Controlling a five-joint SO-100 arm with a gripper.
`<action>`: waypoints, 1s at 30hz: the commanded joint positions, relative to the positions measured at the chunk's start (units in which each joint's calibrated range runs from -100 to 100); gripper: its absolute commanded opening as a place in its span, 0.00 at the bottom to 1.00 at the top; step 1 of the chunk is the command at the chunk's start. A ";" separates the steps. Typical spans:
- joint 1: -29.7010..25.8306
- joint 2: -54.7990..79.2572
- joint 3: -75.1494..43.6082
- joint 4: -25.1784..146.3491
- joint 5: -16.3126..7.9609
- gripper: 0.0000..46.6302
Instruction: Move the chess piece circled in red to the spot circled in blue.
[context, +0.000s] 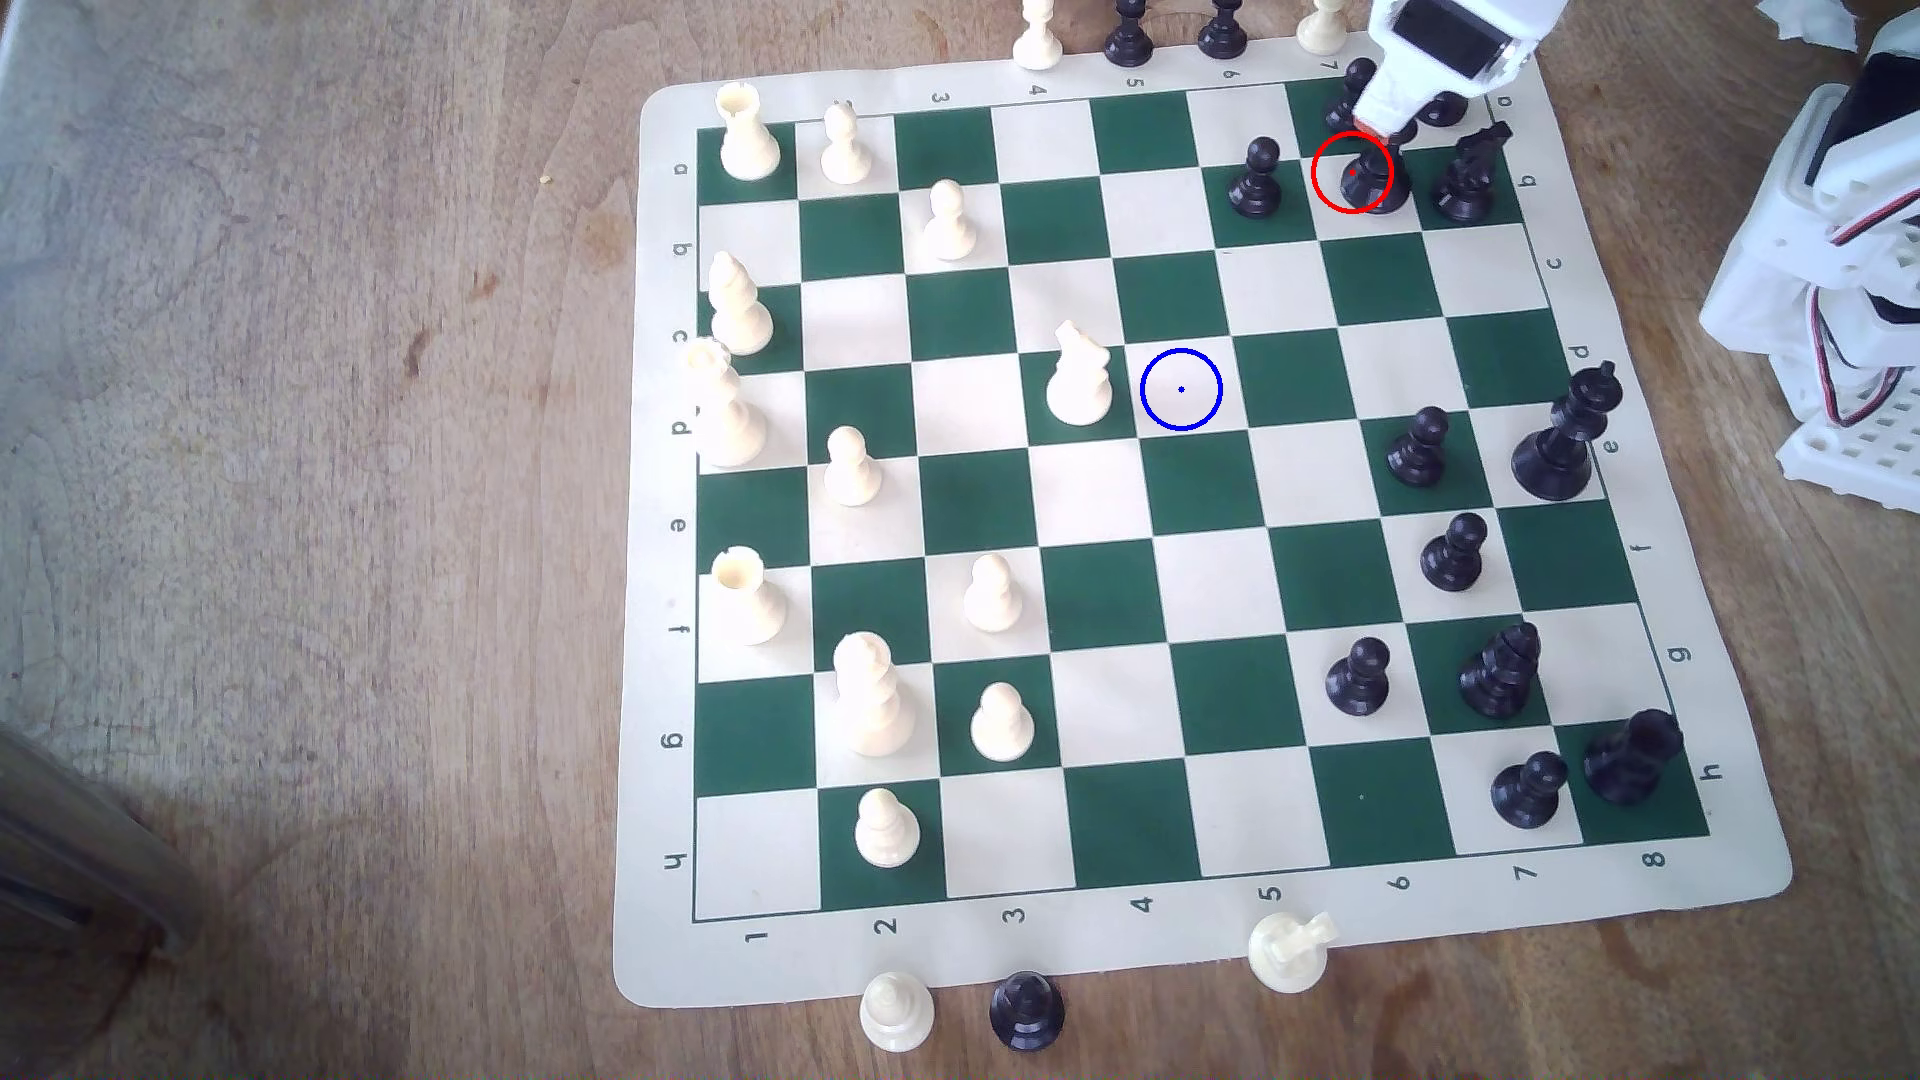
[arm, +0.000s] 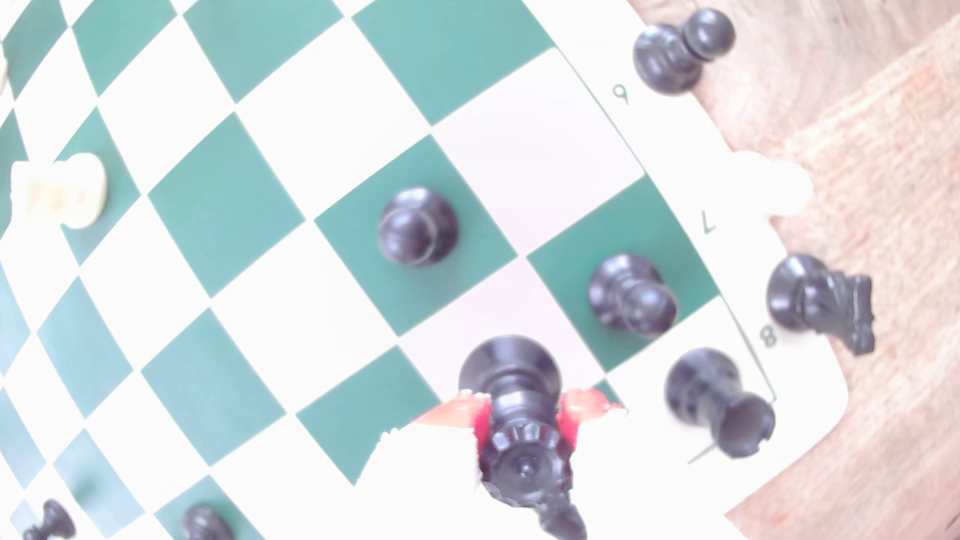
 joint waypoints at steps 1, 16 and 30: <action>-3.25 -4.38 -12.31 6.79 -1.22 0.00; -22.49 6.31 -18.56 -0.74 -4.98 0.00; -26.79 16.84 -19.11 -8.85 -5.76 0.00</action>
